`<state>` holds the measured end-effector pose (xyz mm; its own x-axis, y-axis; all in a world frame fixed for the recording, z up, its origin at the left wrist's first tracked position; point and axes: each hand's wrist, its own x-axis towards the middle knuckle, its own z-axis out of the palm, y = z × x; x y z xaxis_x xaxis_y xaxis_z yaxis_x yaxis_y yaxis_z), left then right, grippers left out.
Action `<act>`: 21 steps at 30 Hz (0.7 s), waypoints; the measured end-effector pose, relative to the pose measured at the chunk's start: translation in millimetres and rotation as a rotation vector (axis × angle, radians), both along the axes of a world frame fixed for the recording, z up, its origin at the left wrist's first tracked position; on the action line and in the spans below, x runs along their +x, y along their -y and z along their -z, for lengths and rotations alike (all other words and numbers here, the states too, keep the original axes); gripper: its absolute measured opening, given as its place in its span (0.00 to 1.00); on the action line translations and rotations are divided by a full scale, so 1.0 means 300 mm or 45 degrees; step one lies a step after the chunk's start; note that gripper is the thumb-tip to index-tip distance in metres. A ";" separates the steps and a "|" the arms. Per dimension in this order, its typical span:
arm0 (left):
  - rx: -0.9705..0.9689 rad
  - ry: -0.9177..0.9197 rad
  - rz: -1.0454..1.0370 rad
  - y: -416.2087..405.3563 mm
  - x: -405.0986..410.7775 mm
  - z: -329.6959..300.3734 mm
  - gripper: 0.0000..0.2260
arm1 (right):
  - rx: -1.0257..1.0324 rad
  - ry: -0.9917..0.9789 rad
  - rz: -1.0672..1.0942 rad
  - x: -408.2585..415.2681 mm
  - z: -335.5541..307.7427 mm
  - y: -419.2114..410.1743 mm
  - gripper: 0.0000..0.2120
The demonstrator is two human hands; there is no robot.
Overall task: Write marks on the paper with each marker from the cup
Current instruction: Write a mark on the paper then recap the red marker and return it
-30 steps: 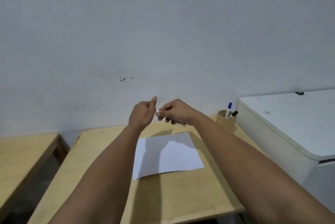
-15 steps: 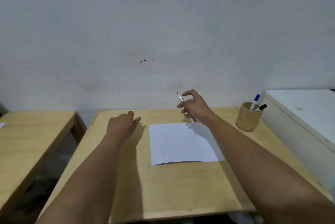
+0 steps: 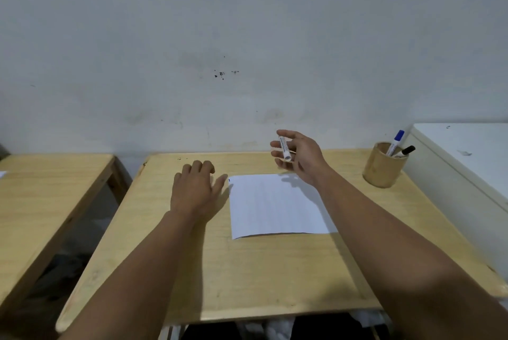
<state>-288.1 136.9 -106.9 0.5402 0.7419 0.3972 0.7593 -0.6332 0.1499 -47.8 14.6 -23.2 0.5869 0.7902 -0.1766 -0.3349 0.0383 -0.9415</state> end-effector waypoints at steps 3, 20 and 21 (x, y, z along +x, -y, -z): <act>0.054 -0.004 0.168 0.081 -0.025 -0.004 0.19 | 0.040 0.045 -0.044 -0.029 0.013 -0.001 0.11; -0.318 -0.154 0.297 0.167 -0.096 0.044 0.42 | -0.160 0.526 -0.057 -0.281 0.229 -0.162 0.07; -0.322 -0.173 0.306 0.161 -0.100 0.046 0.43 | -0.173 0.555 -0.050 -0.283 0.240 -0.163 0.08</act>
